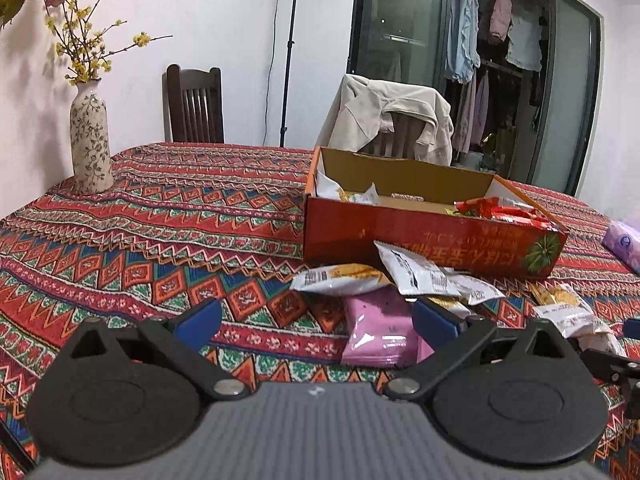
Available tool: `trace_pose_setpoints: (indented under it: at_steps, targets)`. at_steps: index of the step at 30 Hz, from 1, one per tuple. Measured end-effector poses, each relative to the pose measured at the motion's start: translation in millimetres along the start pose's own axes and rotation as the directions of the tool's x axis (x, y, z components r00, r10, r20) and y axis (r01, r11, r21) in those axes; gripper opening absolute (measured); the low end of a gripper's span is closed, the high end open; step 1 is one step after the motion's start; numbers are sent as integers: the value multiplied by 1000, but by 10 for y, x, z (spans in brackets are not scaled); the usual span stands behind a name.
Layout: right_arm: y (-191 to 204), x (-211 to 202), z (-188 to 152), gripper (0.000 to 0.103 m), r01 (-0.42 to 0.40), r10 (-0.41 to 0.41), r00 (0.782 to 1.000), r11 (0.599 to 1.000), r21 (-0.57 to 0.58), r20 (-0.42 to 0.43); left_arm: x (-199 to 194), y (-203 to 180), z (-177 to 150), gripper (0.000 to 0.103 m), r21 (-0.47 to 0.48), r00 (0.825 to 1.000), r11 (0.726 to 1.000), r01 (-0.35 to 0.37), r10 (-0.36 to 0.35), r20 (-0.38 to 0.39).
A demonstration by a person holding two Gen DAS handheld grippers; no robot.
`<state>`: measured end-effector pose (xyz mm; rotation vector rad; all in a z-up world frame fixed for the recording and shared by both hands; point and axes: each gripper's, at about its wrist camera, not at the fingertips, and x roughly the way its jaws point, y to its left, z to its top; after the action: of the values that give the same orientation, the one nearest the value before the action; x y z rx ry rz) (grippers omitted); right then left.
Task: Organize snacks
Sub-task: 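Withdraw both open tools from the box back to the snack pile, then grasp a pink packet with the right tool while the left tool grasps another pink packet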
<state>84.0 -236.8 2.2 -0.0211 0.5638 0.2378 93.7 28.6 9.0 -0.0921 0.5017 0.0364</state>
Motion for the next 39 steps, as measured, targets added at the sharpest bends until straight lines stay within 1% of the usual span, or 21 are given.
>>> trace_pose_setpoints:
  at_steps: [1,3,5,6,7,11,13,22,24,26,27,29,31,34,35,36,38,39]
  targets:
    - [33,4,12,100,-4,4,1000,1000,-2,-5,-3,-7,-10,103,2,1000,1000,4,-4,-2]
    - [123,43,29,92,-13,13,1000,1000,-9,-21,-6,-14,-33,103,5,1000,1000,8,-8,-6]
    - [190,98,38,79,-17,17,999,1000,-6,-37,-11,-10,-56,103,6,1000,1000,12,-12,-10]
    - [219,138,46,77,-14,14,999,1000,-3,-49,-12,-7,-66,103,6,1000,1000,13,-13,-12]
    - [236,172,54,70,-10,10,998,1000,1,-57,-12,-5,-76,103,7,1000,1000,13,-13,-15]
    - [266,277,80,68,14,-12,997,1000,28,-80,-8,23,-105,103,2,1000,1000,18,-18,-25]
    - [280,297,73,68,1,2,996,999,37,-89,-7,29,-120,103,0,999,1000,21,-21,-29]
    - [352,331,16,68,-14,17,993,1000,24,-113,-20,-73,-162,103,10,998,999,40,-40,-44]
    - [360,322,-4,64,-25,27,993,999,24,-112,-25,-98,-164,103,14,998,999,41,-41,-45]
    - [371,299,-10,54,-49,51,993,999,22,-108,-27,-119,-163,103,17,998,999,42,-41,-48]
    - [385,287,-16,54,-49,49,993,999,11,-105,-30,-130,-163,103,19,998,999,41,-40,-49]
    - [397,252,-30,49,-52,52,994,999,-1,-92,-38,-155,-167,103,23,998,999,44,-43,-51]
    - [359,218,-35,47,-72,74,994,997,21,-82,-43,-177,-175,103,26,997,999,45,-44,-55]
    - [308,160,-42,44,-77,79,995,996,38,-58,-53,-226,-186,103,35,997,998,49,-46,-62]
    - [291,130,-41,35,-80,82,996,996,43,-47,-55,-248,-190,103,40,997,998,49,-47,-63]
    - [270,95,-35,33,-89,91,995,995,49,-33,-55,-267,-193,103,43,997,998,50,-48,-65]
    - [227,16,-12,26,-99,99,995,993,57,-6,-52,-318,-195,103,48,996,997,57,-54,-73]
    - [211,-17,-5,25,-100,100,995,993,56,4,-47,-345,-195,103,52,995,997,62,-58,-77]
